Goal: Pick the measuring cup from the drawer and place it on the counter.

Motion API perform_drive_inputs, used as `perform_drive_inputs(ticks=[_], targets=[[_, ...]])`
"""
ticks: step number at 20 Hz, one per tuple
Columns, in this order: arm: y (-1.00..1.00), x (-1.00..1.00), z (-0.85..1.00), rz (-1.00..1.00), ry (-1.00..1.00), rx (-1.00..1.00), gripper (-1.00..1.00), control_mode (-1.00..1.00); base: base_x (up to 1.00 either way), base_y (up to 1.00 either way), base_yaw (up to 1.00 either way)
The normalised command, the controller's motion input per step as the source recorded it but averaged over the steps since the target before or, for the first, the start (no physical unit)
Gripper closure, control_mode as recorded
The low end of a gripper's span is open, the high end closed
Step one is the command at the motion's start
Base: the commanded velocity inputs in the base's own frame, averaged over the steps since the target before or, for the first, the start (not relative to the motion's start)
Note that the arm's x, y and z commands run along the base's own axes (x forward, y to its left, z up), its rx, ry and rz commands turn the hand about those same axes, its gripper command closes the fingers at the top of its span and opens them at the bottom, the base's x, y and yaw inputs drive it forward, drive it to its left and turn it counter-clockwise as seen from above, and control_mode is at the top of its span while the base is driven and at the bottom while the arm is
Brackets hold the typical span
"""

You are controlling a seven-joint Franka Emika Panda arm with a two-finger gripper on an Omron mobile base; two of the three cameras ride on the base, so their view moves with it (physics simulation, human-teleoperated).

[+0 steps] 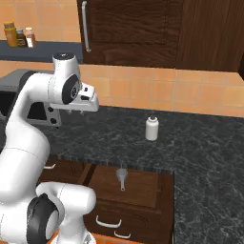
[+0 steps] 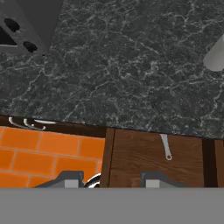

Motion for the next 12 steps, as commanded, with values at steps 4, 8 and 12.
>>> perform_drive_inputs(ticks=[4,8,12], targets=[[-0.62,-0.64,-0.50,-0.10,0.10,0.00,-1.00,-1.00,0.00,0.00,0.00],[-0.65,-0.80,-0.84,-0.23,0.19,0.01,-1.00,-1.00,0.00,0.00,0.00],[-0.25,-0.65,-0.81,-0.17,0.05,0.08,-1.00,-1.00,0.00,0.00,0.00]])
